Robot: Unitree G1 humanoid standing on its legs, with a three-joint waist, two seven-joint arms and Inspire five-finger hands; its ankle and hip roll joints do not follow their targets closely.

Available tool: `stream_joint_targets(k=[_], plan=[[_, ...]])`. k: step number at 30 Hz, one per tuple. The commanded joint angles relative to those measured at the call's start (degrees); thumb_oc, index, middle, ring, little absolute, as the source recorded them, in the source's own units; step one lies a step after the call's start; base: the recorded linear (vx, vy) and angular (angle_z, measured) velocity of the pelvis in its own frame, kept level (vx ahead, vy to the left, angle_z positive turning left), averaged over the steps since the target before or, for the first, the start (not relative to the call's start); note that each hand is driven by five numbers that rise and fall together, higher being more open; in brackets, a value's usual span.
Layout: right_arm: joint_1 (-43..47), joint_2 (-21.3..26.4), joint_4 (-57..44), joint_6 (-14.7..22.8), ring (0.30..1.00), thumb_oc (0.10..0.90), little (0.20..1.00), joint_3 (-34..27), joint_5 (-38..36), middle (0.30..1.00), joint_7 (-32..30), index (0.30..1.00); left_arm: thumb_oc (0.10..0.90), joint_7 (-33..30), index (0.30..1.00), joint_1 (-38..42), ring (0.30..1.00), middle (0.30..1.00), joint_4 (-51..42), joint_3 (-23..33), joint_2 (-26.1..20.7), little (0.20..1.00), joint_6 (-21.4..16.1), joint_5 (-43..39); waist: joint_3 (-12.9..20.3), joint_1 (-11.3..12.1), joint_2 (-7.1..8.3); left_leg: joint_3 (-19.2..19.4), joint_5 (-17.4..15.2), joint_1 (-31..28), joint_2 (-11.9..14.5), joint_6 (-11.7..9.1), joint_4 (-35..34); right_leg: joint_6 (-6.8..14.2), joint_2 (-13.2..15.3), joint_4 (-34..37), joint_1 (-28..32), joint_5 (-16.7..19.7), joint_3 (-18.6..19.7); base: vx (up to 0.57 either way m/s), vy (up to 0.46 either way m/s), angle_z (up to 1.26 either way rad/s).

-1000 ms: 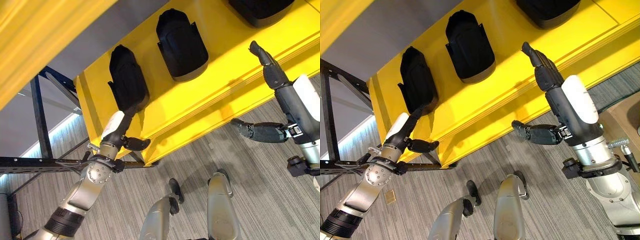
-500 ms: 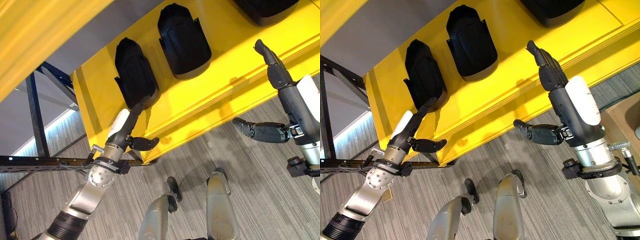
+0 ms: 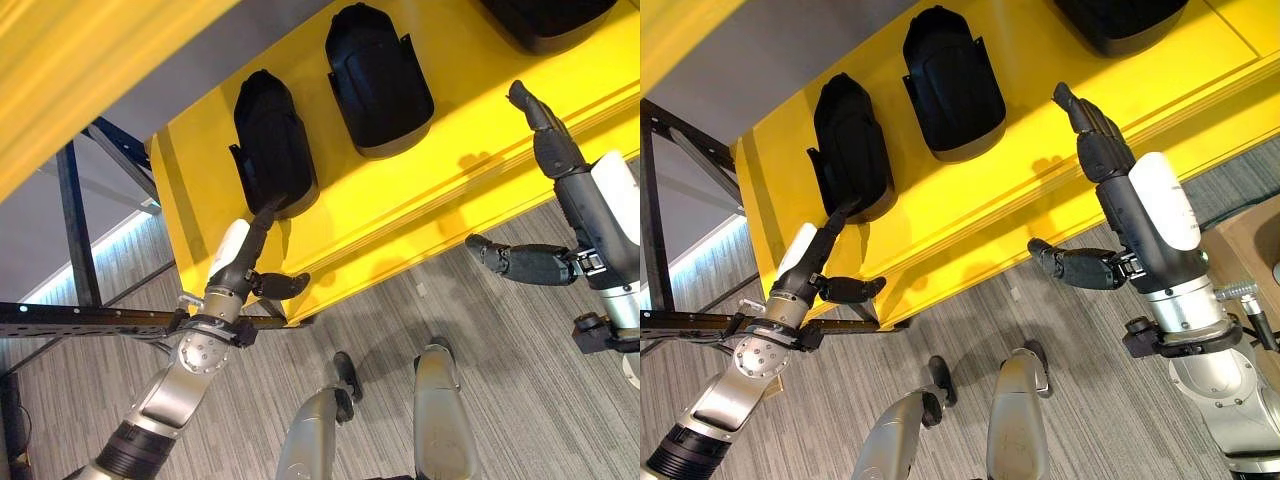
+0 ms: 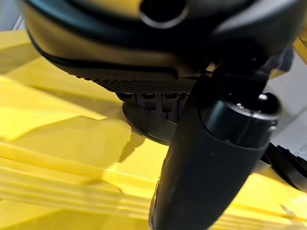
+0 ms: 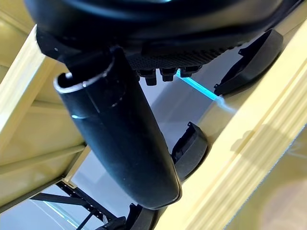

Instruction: Move parts from the plastic box to the shelf.

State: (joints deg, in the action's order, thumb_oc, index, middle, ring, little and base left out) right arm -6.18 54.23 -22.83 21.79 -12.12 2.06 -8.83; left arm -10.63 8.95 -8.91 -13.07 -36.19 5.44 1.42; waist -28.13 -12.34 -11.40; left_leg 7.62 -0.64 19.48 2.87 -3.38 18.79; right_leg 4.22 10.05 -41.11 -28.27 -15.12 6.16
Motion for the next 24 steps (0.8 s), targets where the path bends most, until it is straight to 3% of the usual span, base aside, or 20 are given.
stream_joint_targets(k=[1,9,17,24], plan=[[7.3,-3.3,-8.7,3.8,1.000,0.900,1.000,-2.2,-1.1,1.000,-2.3,1.000,0.900,0.1,1.000,2.3,1.000,1.000,0.8,5.2,0.6,1.000,-0.3,-10.1,1.5,-0.9,4.02,3.7,-8.0,-0.9,-3.5,6.5,2.1,-6.4,-3.6,0.2,3.2,-4.7,-6.8,0.02,0.020,0.04],[7.5,-3.6,-8.5,4.2,1.000,0.900,1.000,-2.8,-1.7,1.000,-0.7,1.000,0.900,2.4,1.000,-0.1,1.000,1.000,3.6,4.1,5.8,1.000,-2.4,-21.6,1.3,-1.4,3.99,4.1,-8.2,-0.9,-3.2,6.4,2.6,-6.9,-3.8,-0.1,3.4,-4.8,-6.4,0.00,0.003,0.00],[6.3,-4.2,-9.6,4.7,1.000,0.900,1.000,-3.5,-1.0,1.000,-1.6,1.000,0.900,3.7,1.000,-3.2,1.000,1.000,2.7,4.5,8.2,1.000,-5.0,-23.1,0.9,-0.9,4.54,4.1,-8.2,-0.6,-2.9,6.5,2.7,-7.1,-4.0,0.1,3.4,-4.7,-6.7,-0.01,-0.015,0.00],[5.4,-4.7,-10.1,4.2,1.000,0.900,1.000,-2.8,0.2,1.000,-4.2,1.000,0.900,5.6,1.000,-5.3,1.000,1.000,-1.6,4.7,7.6,1.000,-3.5,-25.1,0.7,0.2,5.11,3.7,-8.3,-0.1,-2.8,6.7,3.2,-7.1,-4.0,0.3,3.9,-4.5,-7.6,-0.02,-0.055,0.01]])
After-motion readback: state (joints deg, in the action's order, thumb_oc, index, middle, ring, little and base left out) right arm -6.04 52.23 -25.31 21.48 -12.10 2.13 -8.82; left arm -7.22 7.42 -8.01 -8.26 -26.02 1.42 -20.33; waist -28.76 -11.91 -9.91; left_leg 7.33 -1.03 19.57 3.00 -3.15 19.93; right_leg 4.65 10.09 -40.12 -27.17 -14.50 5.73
